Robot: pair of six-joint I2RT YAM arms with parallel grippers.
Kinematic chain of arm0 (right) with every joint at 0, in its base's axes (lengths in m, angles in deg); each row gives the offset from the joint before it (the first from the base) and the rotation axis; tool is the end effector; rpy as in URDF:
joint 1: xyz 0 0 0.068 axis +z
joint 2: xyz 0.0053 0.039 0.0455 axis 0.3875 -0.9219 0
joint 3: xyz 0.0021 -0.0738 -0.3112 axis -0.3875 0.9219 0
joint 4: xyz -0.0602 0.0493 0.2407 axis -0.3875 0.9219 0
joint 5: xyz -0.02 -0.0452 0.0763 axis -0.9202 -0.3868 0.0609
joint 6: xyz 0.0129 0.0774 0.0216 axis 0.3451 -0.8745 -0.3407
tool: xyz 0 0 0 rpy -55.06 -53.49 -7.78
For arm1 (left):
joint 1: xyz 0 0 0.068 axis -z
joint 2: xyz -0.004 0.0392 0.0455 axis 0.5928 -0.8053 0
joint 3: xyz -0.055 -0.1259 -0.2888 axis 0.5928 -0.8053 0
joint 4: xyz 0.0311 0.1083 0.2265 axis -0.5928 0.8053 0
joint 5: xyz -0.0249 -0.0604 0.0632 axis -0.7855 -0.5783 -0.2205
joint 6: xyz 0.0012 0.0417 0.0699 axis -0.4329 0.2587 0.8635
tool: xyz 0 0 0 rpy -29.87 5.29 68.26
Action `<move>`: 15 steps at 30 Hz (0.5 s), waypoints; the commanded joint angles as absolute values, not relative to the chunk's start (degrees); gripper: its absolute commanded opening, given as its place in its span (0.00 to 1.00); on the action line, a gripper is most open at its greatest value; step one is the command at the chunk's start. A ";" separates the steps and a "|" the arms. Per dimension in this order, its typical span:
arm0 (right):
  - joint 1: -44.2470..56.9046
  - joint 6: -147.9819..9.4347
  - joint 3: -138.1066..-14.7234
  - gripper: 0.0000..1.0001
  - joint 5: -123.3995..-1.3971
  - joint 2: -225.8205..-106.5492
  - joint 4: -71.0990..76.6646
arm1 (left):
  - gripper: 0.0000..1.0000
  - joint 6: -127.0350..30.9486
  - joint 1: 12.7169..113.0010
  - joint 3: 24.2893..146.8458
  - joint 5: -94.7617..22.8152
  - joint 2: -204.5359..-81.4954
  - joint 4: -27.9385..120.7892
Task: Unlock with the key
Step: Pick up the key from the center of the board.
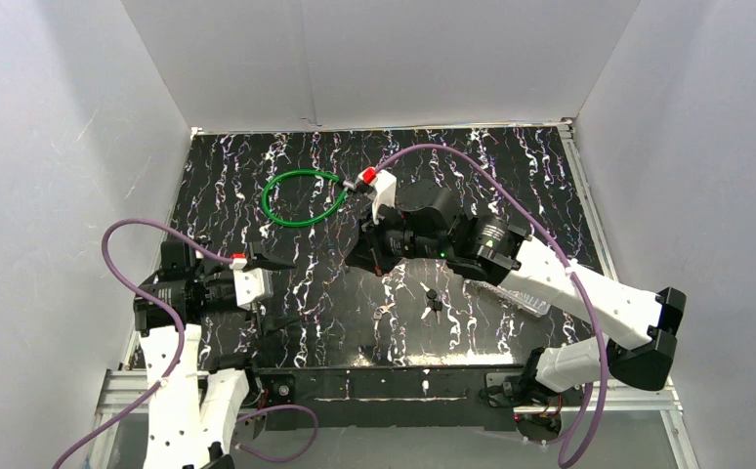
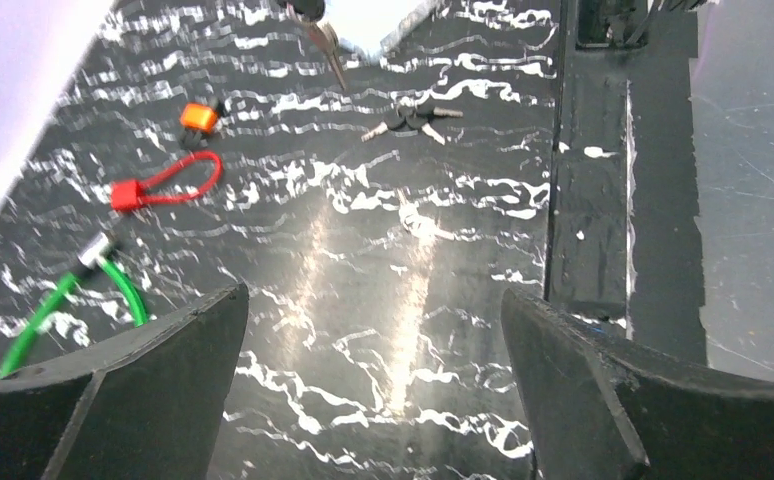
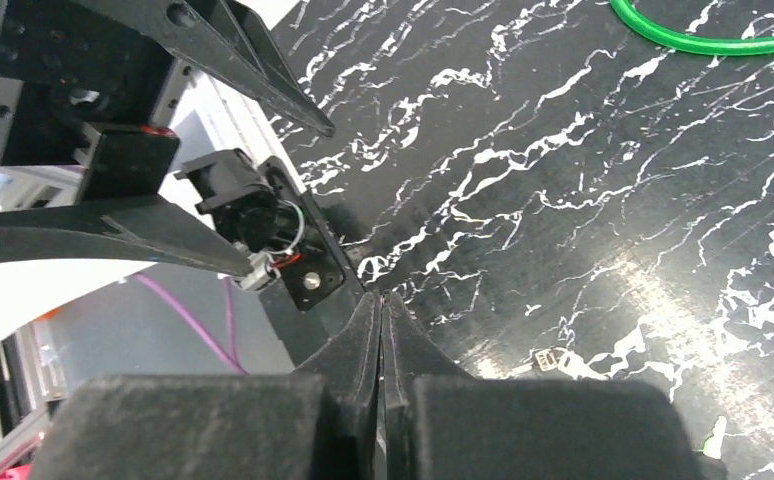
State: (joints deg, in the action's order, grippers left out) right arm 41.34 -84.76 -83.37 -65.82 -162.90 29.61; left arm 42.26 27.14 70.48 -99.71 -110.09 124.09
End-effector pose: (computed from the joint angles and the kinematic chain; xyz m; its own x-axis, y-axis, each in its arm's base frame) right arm 0.1338 0.2878 0.4428 -0.5070 -0.1785 -0.8432 -0.7940 0.4773 0.3764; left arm 0.0595 -0.0583 0.3583 0.2296 0.3443 -0.9104 0.9257 0.2115 0.3135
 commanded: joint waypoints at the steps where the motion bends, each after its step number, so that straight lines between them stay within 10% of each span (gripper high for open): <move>1: 41.46 -88.34 -85.61 0.01 -62.24 -160.95 29.67 | 0.98 48.39 27.45 70.34 -107.26 -110.26 121.81; 15: 41.44 -95.66 -87.41 0.01 -52.42 -161.76 20.65 | 0.96 18.52 34.76 70.34 -105.71 -112.04 93.81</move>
